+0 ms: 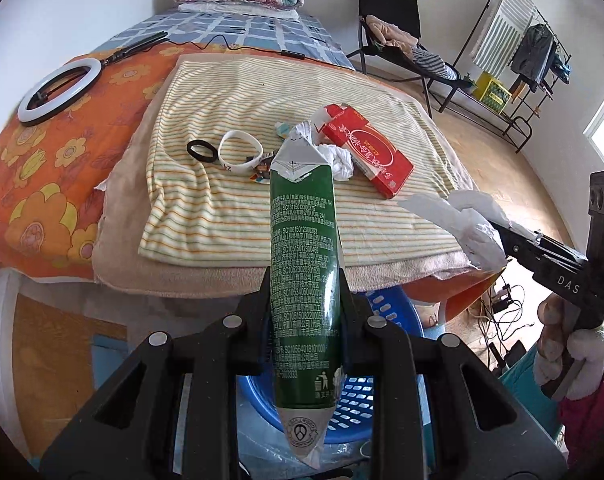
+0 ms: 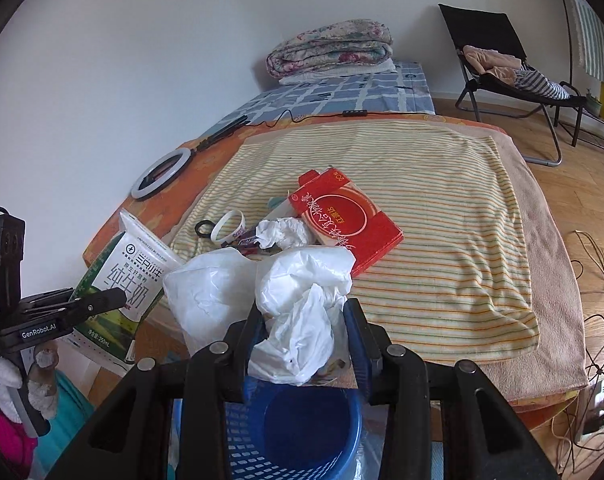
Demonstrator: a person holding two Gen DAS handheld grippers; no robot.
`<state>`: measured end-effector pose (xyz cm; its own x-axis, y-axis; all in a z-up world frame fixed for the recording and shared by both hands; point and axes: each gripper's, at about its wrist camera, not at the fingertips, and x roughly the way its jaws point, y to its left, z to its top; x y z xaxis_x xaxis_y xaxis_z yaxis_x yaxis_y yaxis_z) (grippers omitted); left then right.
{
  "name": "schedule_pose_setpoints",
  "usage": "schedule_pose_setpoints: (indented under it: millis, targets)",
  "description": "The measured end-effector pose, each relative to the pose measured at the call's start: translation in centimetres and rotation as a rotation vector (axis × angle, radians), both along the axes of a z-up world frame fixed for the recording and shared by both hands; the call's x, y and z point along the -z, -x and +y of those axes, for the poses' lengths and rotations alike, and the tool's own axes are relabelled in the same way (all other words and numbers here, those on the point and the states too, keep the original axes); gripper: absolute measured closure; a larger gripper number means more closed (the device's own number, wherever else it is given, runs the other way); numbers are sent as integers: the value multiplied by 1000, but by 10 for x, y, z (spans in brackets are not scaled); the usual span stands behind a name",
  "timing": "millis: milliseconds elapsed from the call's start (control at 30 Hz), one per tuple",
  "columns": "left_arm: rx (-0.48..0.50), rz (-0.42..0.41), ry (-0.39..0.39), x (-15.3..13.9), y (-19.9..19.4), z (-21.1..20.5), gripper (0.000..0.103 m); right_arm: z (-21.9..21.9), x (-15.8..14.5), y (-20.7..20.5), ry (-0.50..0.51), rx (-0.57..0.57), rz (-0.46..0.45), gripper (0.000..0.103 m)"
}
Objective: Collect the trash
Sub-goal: 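Carry carton and tissues over the blue wastebasket and open both tools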
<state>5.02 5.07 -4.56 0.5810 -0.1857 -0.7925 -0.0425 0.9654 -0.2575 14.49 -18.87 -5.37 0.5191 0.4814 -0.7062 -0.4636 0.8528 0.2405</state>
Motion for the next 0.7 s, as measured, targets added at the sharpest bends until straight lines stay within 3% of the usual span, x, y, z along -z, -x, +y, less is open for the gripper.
schedule_pose_setpoints:
  millis: [367,700]
  targets:
    - [33,138,33,56,38,-26,79,10,40,66,55,-42,64,64]
    - [43,202,16,83,41,-36,79,18,76,84,108,-61,131,62]
